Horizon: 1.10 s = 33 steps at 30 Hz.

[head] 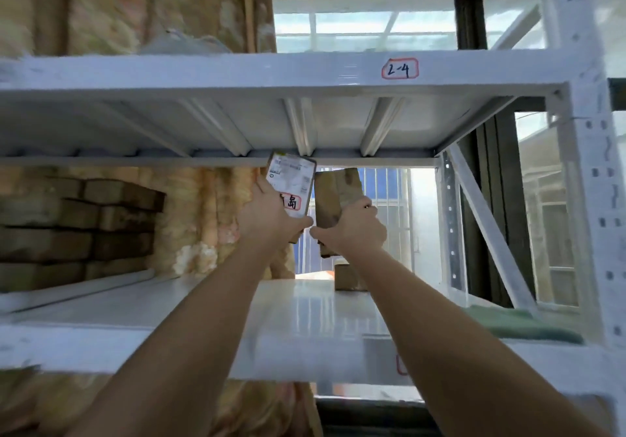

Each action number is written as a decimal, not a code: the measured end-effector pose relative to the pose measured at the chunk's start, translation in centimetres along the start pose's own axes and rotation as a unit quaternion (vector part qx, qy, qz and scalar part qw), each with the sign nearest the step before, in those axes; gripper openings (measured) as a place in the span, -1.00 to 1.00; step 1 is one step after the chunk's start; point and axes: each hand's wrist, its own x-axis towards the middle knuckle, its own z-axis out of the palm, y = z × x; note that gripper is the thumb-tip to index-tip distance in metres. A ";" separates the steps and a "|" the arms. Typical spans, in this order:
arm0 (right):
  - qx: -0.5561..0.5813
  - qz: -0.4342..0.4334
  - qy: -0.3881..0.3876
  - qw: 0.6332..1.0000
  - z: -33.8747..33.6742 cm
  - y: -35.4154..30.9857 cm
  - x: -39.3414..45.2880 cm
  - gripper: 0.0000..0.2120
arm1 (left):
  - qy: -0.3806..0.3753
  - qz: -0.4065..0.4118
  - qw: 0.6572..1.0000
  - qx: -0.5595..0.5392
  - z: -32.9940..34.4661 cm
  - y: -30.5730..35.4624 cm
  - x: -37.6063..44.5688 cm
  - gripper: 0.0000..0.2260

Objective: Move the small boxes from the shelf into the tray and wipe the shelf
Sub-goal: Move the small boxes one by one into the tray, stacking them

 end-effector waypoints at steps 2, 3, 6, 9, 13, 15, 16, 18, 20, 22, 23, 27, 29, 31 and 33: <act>0.011 -0.002 -0.017 1.000 -0.5 -0.5 -1.6 0.04 | -0.003 -0.008 1.000 0.011 -1.5 -0.3 -1.7 -0.14; 0.011 -0.004 -0.024 1.000 -0.7 -0.6 -2.5 0.04 | -0.005 -0.013 1.000 0.016 -2.3 -0.4 -2.7 -0.15; 0.015 -0.013 -0.038 0.999 -1.3 -1.0 -5.2 0.07 | -0.011 -0.029 0.999 0.028 -4.2 -1.2 -5.4 -0.14; 0.013 -0.027 -0.054 0.998 -1.6 -2.4 -8.4 0.09 | -0.018 -0.059 0.997 0.041 -6.7 -2.7 -8.2 -0.13; 0.047 -0.052 -0.089 0.994 -0.8 -6.0 -13.0 0.09 | -0.011 -0.108 0.989 0.096 -11.2 -5.9 -11.0 -0.13; 0.064 -0.067 -0.116 0.989 -0.5 -8.2 -15.0 0.10 | -0.008 -0.124 0.985 0.122 -14.0 -7.7 -11.8 -0.13; 0.075 -0.074 -0.129 0.986 -0.4 -9.4 -15.7 0.10 | -0.009 -0.130 0.983 0.133 -15.3 -8.6 -12.0 -0.15; 0.110 -0.084 -0.147 0.979 0.0 -11.9 -17.1 0.12 | -0.005 -0.134 0.979 0.153 -18.1 -10.4 -12.1 -0.17; 0.139 -0.094 -0.154 0.974 0.3 -14.6 -18.4 0.16 | 0.003 -0.141 0.976 0.164 -20.6 -12.1 -11.7 -0.15; 0.146 -0.104 -0.157 0.971 0.6 -17.6 -19.5 0.18 | 0.008 -0.152 0.973 0.173 -22.9 -14.0 -11.5 -0.14; 0.144 -0.110 -0.161 0.970 0.6 -19.0 -20.0 0.17 | 0.012 -0.157 0.971 0.179 -24.0 -14.8 -11.4 -0.15; 0.149 -0.140 -0.171 0.964 1.6 -24.9 -21.6 0.11 | 0.029 -0.198 0.966 0.163 -28.1 -19.3 -10.6 -0.12; 0.147 -0.152 -0.172 0.962 2.5 -27.8 -22.5 0.10 | 0.032 -0.218 0.962 0.159 -30.0 -21.7 -10.3 -0.11; 0.147 -0.160 -0.183 0.959 3.4 -30.5 -23.5 0.12 | 0.036 -0.234 0.958 0.159 -31.8 -24.1 -9.8 -0.09; 0.155 -0.163 -0.187 0.956 4.3 -33.2 -24.4 0.13 | 0.035 -0.238 0.958 0.155 -33.5 -26.6 -9.1 -0.10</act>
